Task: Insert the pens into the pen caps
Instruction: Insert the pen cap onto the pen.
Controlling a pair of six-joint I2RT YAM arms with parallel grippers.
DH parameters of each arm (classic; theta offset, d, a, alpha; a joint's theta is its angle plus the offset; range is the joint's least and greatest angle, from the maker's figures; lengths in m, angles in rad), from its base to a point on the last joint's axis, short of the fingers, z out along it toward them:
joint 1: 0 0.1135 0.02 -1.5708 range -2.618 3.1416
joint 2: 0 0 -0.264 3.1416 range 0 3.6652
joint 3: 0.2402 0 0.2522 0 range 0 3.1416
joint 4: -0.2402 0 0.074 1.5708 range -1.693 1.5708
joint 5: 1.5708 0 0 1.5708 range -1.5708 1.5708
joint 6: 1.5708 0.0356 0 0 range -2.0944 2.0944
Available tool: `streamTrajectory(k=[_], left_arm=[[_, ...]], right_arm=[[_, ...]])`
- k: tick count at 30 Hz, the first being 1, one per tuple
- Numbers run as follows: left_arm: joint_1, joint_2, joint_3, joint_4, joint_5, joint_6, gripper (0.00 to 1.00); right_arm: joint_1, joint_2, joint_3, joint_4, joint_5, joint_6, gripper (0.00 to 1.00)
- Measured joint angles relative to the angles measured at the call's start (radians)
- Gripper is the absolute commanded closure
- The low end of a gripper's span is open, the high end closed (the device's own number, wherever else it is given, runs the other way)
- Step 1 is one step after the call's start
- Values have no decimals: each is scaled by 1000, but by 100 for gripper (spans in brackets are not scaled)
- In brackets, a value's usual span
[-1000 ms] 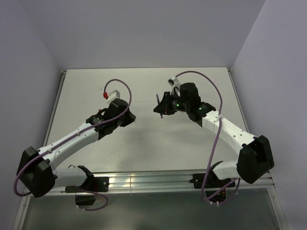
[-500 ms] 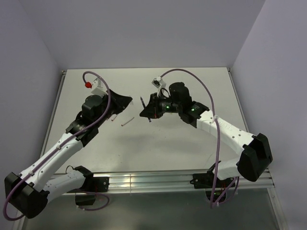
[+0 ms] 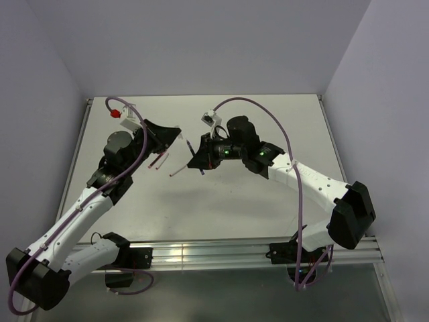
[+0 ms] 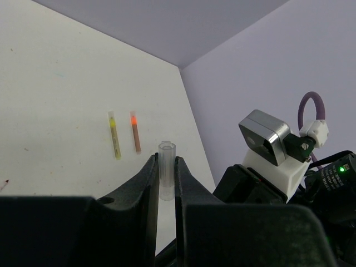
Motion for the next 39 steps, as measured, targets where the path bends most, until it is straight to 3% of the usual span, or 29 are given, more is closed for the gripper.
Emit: streamTrajectory(k=[39], left_arm=[[12, 38, -8, 76, 128, -4, 100]], right_arm=[[24, 10, 9, -19, 42, -30, 100]])
